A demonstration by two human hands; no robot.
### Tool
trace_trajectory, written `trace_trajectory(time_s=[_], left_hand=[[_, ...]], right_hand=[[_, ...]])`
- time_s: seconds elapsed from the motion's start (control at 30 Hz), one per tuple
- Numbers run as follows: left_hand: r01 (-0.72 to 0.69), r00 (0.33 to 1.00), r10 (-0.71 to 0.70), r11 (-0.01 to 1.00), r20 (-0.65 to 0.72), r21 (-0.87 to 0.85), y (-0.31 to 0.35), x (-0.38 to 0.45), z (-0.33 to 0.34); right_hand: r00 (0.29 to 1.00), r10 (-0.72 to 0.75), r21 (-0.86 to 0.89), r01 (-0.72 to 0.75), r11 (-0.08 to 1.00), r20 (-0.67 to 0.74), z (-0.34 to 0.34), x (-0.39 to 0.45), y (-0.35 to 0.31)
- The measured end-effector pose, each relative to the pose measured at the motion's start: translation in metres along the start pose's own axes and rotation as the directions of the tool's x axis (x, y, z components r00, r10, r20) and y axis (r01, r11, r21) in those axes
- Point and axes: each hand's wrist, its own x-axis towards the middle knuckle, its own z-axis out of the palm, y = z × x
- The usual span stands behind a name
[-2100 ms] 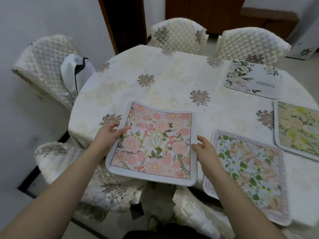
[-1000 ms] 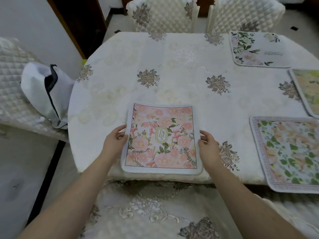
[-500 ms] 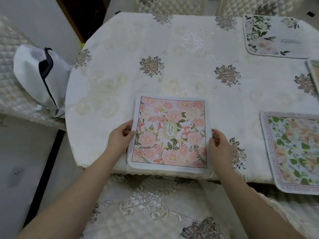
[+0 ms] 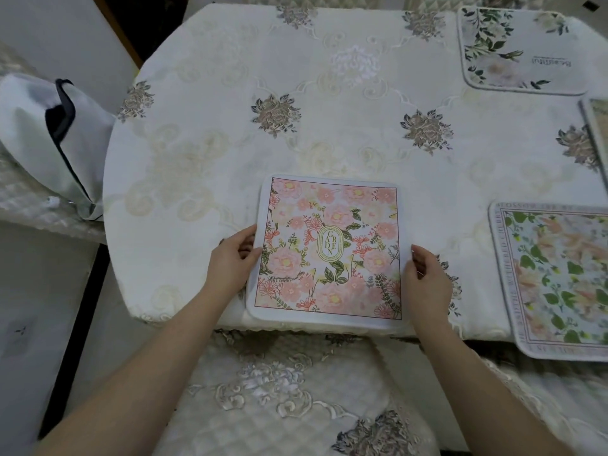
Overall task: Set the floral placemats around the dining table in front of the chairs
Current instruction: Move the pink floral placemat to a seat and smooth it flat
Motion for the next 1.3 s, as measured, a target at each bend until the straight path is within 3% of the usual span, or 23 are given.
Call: trace_trajectory(time_s=[0.13,0.23,0.3,0.4,0.47,0.6,0.73,0.9,1.03,1.1,1.2,1.3], left_hand=[[-0.056,0.998,0.056,0.992,0.002,0.111,0.000,0.001,0.002],[-0.064,0.989,0.087,0.981,-0.119,0.184,0.002,-0.008,0.014],[-0.129,0.975,0.175,0.949,-0.138,0.288,0.010,-0.017,0.027],[-0.329,0.937,0.347,0.841,0.038,0.429,0.026,-0.024,0.052],[-0.384,0.921,0.372,0.806,0.119,0.451,0.033,-0.026,0.069],[-0.335,0.938,0.315,0.724,0.143,0.602,0.018,-0.029,0.090],[-0.369,0.927,0.311,0.665,0.208,0.649,0.004,-0.031,0.078],[-0.309,0.949,0.255,0.654,0.184,0.690,-0.021,-0.027,0.038],[-0.289,0.953,0.271,0.670,0.137,0.684,-0.004,-0.002,0.030],[-0.350,0.932,0.317,0.667,0.175,0.658,0.019,0.017,0.042],[-0.406,0.910,0.365,0.681,0.199,0.609,0.061,0.049,0.074],[-0.435,0.898,0.366,0.646,0.245,0.628,0.079,0.070,0.091]], right_hand=[[0.999,-0.008,-0.006,0.008,1.000,-0.039,0.001,0.000,0.002],[0.992,-0.087,-0.062,0.082,0.995,-0.091,0.009,-0.003,-0.001],[0.979,-0.204,-0.109,0.202,0.973,-0.009,0.021,-0.010,-0.009],[0.914,-0.368,-0.201,0.398,0.895,0.172,0.055,-0.020,-0.030],[0.853,-0.443,-0.267,0.511,0.817,0.277,0.081,-0.027,-0.038],[0.816,-0.417,-0.428,0.569,0.703,0.401,0.108,-0.035,-0.031],[0.793,-0.394,-0.517,0.605,0.606,0.465,0.091,-0.024,-0.017],[0.872,-0.296,-0.575,0.481,0.662,0.389,0.049,0.011,0.004],[0.912,-0.269,-0.589,0.405,0.699,0.309,0.044,0.036,-0.009],[0.896,-0.304,-0.536,0.438,0.722,0.323,0.059,0.044,-0.031],[0.812,-0.427,-0.399,0.572,0.716,0.397,0.094,0.052,-0.074],[0.775,-0.450,-0.362,0.615,0.701,0.444,0.119,0.063,-0.091]])
